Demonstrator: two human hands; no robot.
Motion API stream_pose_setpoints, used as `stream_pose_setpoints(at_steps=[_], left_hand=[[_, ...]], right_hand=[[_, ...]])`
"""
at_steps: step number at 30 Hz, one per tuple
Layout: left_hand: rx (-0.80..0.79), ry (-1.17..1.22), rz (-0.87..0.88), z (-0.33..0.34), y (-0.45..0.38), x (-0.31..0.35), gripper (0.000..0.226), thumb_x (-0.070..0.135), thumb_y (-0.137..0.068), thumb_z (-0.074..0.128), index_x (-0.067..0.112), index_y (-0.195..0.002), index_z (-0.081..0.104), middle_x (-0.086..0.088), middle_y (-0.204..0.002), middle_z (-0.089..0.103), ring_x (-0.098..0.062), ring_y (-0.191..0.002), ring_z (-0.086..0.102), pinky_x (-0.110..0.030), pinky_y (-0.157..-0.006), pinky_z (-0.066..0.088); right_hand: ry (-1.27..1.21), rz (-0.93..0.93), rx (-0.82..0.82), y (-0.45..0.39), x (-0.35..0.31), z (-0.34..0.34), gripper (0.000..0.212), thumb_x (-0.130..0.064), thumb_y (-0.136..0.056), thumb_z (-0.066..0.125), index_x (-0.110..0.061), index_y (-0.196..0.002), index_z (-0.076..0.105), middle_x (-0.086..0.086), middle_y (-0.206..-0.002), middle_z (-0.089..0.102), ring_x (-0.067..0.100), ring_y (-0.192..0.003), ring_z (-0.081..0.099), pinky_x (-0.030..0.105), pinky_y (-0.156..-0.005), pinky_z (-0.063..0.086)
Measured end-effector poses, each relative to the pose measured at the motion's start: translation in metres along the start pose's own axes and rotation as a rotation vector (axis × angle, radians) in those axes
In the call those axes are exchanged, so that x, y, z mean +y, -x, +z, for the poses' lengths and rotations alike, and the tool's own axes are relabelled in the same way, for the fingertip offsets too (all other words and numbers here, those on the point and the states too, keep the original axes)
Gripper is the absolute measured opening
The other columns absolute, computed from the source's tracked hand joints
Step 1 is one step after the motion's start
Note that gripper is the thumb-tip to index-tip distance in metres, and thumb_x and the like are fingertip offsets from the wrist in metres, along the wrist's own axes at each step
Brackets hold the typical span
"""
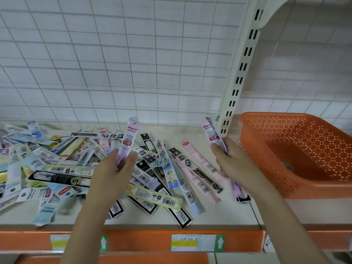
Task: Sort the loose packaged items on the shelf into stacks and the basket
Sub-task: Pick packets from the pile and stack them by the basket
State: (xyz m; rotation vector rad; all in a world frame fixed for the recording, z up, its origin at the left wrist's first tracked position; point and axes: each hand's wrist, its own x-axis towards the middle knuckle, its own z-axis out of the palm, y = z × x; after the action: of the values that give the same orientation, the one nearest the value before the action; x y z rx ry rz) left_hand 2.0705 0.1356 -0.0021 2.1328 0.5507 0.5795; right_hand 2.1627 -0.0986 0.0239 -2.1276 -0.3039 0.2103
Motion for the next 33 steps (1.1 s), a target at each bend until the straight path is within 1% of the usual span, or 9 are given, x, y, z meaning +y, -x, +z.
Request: stream_pose_setpoints(at_steps=[4, 7, 11, 14, 16, 18, 23, 29, 33], left_hand=[[-0.039, 0.053, -0.013, -0.003, -0.002, 0.005, 0.035, 0.031, -0.095, 0.047, 0.002, -0.077, 0.048, -0.025, -0.063, 0.054, -0.015, -0.041, 0.053, -0.027, -0.049, 0.037], [-0.059, 0.114, -0.025, -0.006, -0.003, 0.005, 0.028, 0.027, -0.096, 0.045, 0.013, -0.072, 0.047, -0.012, -0.063, 0.053, -0.003, -0.036, 0.056, -0.028, -0.048, 0.045], [-0.019, 0.048, -0.033, -0.012, -0.001, 0.000, 0.029, 0.027, -0.096, 0.045, 0.006, -0.076, 0.050, -0.009, -0.059, 0.053, -0.007, -0.036, 0.051, -0.023, -0.042, 0.037], [0.005, 0.015, -0.044, -0.021, 0.000, -0.008, 0.036, 0.029, -0.094, 0.049, -0.004, -0.080, 0.050, -0.016, -0.060, 0.049, -0.024, -0.049, 0.044, -0.029, -0.051, 0.034], [0.023, 0.005, -0.047, -0.027, 0.001, -0.011, 0.038, 0.028, -0.093, 0.050, -0.005, -0.074, 0.048, -0.015, -0.058, 0.045, -0.023, -0.051, 0.039, -0.030, -0.052, 0.031], [0.027, 0.002, -0.040, -0.030, 0.004, -0.011, 0.038, 0.027, -0.093, 0.051, -0.003, -0.070, 0.044, -0.014, -0.058, 0.043, -0.022, -0.051, 0.037, -0.029, -0.052, 0.030], [0.020, 0.005, -0.029, -0.031, 0.007, -0.007, 0.037, 0.026, -0.093, 0.051, 0.001, -0.068, 0.041, -0.012, -0.057, 0.039, -0.021, -0.051, 0.035, -0.028, -0.051, 0.028], [0.000, 0.018, -0.026, -0.023, 0.003, -0.002, 0.035, 0.029, -0.092, 0.052, 0.008, -0.066, 0.042, -0.009, -0.057, 0.041, -0.024, -0.054, 0.039, -0.031, -0.055, 0.032], [-0.019, 0.019, 0.025, -0.018, 0.004, 0.005, 0.037, 0.028, -0.092, 0.052, 0.021, -0.059, 0.037, -0.004, -0.054, 0.039, -0.025, -0.055, 0.043, -0.031, -0.056, 0.034]], right_hand=[[0.096, 0.057, -0.006, -0.013, -0.007, -0.003, 0.034, -0.044, -0.090, 0.053, -0.017, -0.072, 0.045, -0.004, -0.061, 0.039, 0.013, -0.053, 0.039, 0.026, -0.052, 0.030], [0.238, 0.099, -0.029, -0.028, -0.011, -0.003, 0.043, -0.044, -0.093, 0.045, -0.016, -0.062, 0.037, 0.002, -0.058, 0.042, 0.019, -0.052, 0.044, 0.027, -0.052, 0.034], [0.388, 0.114, -0.045, -0.053, -0.013, 0.001, 0.038, -0.037, -0.097, 0.037, -0.008, -0.079, 0.054, 0.018, -0.093, 0.067, 0.024, -0.071, 0.054, 0.030, -0.066, 0.044], [0.546, 0.114, -0.141, -0.061, -0.016, 0.006, 0.033, -0.036, -0.096, 0.046, -0.005, -0.095, 0.057, 0.006, -0.075, 0.059, 0.017, -0.057, 0.048, 0.023, -0.050, 0.036], [0.631, 0.135, -0.234, -0.060, -0.017, 0.013, 0.026, -0.037, -0.090, 0.058, -0.014, -0.081, 0.051, 0.001, -0.066, 0.047, 0.013, -0.053, 0.043, 0.021, -0.046, 0.034], [0.705, 0.145, -0.297, -0.059, -0.017, 0.021, 0.030, -0.034, -0.088, 0.062, -0.024, -0.070, 0.039, 0.001, -0.068, 0.045, 0.015, -0.056, 0.044, 0.022, -0.048, 0.033], [0.711, 0.115, -0.259, -0.068, -0.021, 0.018, 0.011, -0.013, -0.092, 0.048, -0.009, -0.081, 0.047, 0.007, -0.081, 0.061, 0.013, -0.052, 0.041, 0.025, -0.045, 0.030], [0.694, 0.040, -0.396, -0.040, -0.032, 0.018, 0.013, -0.034, -0.088, 0.060, -0.026, -0.091, 0.050, 0.005, -0.083, 0.055, 0.018, -0.069, 0.055, 0.025, -0.064, 0.047], [0.673, 0.100, -0.364, -0.038, -0.023, 0.024, 0.031, -0.025, -0.083, 0.064, -0.004, -0.105, 0.056, 0.004, -0.083, 0.052, 0.018, -0.074, 0.053, 0.030, -0.069, 0.049]])
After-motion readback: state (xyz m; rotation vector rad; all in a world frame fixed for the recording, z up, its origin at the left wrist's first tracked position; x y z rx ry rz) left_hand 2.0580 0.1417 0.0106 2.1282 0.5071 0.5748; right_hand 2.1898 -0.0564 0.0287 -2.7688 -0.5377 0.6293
